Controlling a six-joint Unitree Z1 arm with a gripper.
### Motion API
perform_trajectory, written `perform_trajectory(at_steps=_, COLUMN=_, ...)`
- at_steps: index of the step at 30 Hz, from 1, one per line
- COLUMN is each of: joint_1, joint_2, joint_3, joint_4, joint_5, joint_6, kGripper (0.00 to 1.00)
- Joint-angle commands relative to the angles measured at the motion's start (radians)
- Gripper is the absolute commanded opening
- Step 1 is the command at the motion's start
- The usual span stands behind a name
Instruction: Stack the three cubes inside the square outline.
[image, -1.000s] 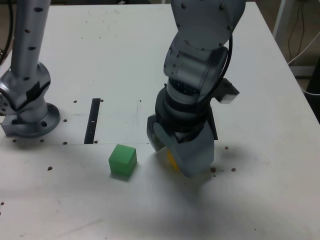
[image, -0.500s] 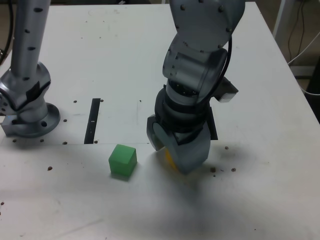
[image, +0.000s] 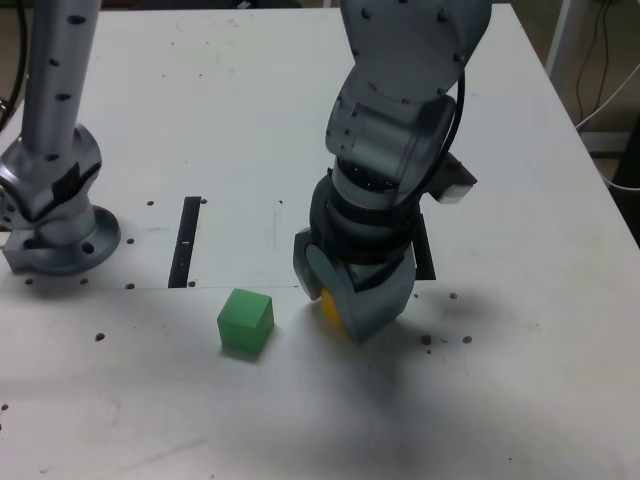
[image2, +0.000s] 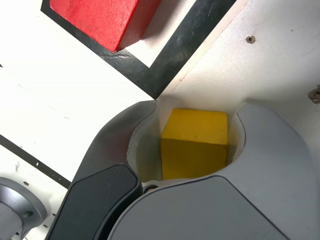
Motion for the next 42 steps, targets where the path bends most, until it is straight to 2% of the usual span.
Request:
perform_trajectory(at_steps=1, joint_1=-0.001, joint_2=0.003, joint_3=-0.008, joint_4=0.008, joint_5=-0.003, joint_6=-0.004, kGripper=0.39)
perform_trajectory(at_steps=8, joint_1=-0.001, joint_2=-0.016, joint_3=-0.041, joint_4=0.064, joint_5=0.0, joint_6=-0.017, kGripper=0.39)
perform_trajectory(at_steps=16, joint_1=0.001, joint_2=-0.068, joint_3=-0.197, joint_4=0.258, joint_5=0.009, joint_6=-0.069, kGripper=0.39)
perform_trajectory(at_steps=22, joint_1=0.032, joint_2=-0.078, joint_3=-0.325, joint_4=0.371, joint_5=-0.008, joint_6=-0.101, kGripper=0.39)
perform_trajectory(at_steps=35, joint_1=0.219, joint_2=-0.06, joint_3=-0.362, joint_4=0.391, joint_5=-0.027, joint_6=-0.113, kGripper=0.39)
perform_trajectory(at_steps=42, joint_1=0.307, joint_2=-0.041, joint_3=-0.37, joint_4=0.387, joint_5=-0.072, joint_6=-0.179, kGripper=0.39)
